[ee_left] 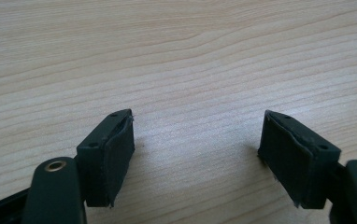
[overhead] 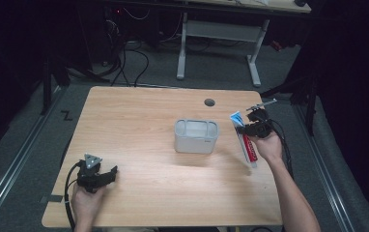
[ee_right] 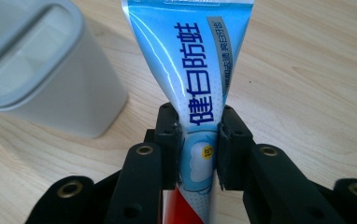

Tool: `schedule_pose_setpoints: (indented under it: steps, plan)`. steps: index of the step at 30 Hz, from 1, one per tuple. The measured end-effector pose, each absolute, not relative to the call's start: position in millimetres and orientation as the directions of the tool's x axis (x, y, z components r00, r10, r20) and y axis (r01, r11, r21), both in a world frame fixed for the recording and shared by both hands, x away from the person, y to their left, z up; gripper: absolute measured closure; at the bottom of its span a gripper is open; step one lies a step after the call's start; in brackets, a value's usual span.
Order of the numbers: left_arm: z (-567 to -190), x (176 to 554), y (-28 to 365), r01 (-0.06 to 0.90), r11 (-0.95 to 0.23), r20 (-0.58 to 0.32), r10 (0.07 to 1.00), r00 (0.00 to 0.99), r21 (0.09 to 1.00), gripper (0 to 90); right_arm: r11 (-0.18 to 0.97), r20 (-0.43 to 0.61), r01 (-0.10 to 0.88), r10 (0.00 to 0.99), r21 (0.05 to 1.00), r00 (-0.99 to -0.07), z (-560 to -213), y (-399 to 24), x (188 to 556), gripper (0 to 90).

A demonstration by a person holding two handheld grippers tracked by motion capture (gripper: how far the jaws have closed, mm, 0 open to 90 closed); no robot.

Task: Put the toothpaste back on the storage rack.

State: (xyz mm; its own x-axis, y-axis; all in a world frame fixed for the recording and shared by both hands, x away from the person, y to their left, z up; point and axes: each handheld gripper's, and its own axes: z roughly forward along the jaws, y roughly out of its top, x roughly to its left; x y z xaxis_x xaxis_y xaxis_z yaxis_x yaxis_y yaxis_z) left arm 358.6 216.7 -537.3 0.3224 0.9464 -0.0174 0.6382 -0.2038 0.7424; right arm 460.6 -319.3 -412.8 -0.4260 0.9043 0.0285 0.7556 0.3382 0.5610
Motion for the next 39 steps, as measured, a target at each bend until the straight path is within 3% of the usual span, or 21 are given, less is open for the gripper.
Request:
schedule_pose_setpoints:
  steps: [18, 39]
  plan:
    - [-537, 359, 216, 0.639, -0.207, -0.015, 0.946, 0.324, 0.741, 26.8, 0.319, 0.081, 0.664, 0.864, 0.676, -0.497, -380, -316, 430, 73.6]
    - [-537, 358, 216, 0.639, -0.209, -0.012, 0.946, 0.324, 0.74, 26.7, 0.305, 0.098, 0.581, 0.823, 0.754, -0.56, -355, -299, 421, 73.6]
